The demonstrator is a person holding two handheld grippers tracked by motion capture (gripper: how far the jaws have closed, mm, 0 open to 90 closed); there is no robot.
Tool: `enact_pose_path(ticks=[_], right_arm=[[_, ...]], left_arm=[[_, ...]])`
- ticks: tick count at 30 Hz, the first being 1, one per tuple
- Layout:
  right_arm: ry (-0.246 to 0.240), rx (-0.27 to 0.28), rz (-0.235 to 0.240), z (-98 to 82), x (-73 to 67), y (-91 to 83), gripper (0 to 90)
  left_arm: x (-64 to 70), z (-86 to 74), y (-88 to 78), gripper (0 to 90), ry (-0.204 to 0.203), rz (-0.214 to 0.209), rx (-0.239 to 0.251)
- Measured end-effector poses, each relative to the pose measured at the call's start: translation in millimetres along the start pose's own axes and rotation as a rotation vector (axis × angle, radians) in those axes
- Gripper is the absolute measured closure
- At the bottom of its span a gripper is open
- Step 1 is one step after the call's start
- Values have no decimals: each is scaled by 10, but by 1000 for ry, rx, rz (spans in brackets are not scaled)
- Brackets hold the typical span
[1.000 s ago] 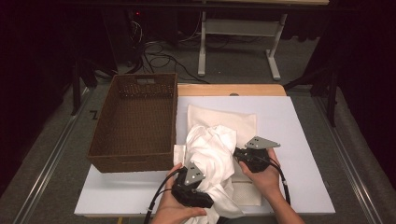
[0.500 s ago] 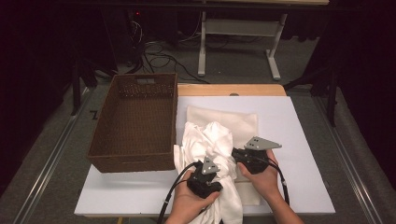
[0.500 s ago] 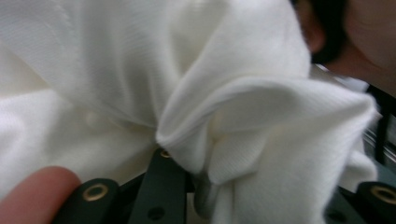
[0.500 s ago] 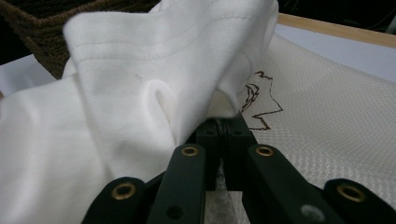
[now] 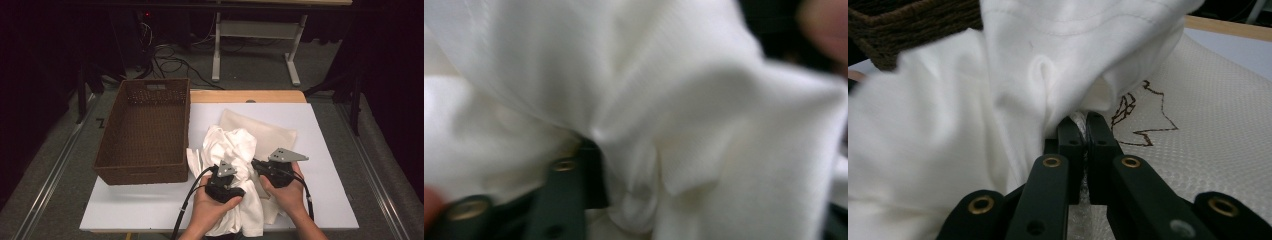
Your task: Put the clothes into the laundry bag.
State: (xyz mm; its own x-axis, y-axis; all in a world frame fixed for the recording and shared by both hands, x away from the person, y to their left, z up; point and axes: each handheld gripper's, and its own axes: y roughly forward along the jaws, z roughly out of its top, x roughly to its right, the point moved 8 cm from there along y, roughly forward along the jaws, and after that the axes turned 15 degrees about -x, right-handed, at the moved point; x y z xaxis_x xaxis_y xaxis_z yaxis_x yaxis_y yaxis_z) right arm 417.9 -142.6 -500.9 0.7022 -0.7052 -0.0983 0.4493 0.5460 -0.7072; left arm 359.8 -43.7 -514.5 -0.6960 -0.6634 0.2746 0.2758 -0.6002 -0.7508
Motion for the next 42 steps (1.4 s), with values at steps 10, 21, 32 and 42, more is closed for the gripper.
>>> enact_pose_path(ticks=[10, 21, 32, 42], right_arm=[[20, -13, -29, -35, 132, 7, 885], [27, -13, -29, -33, 124, 29, 885], [-44, 38, 27, 40, -85, -33, 887], [-48, 21, 27, -13, -51, -22, 886]], left_arm=[[-104, -103, -585, 271, 48, 71, 20], [89, -256, -411, 820, 149, -1, -56], [-2, 134, 159, 816, 13, 50, -28], [102, 10, 182, 345, 67, -67, -104]])
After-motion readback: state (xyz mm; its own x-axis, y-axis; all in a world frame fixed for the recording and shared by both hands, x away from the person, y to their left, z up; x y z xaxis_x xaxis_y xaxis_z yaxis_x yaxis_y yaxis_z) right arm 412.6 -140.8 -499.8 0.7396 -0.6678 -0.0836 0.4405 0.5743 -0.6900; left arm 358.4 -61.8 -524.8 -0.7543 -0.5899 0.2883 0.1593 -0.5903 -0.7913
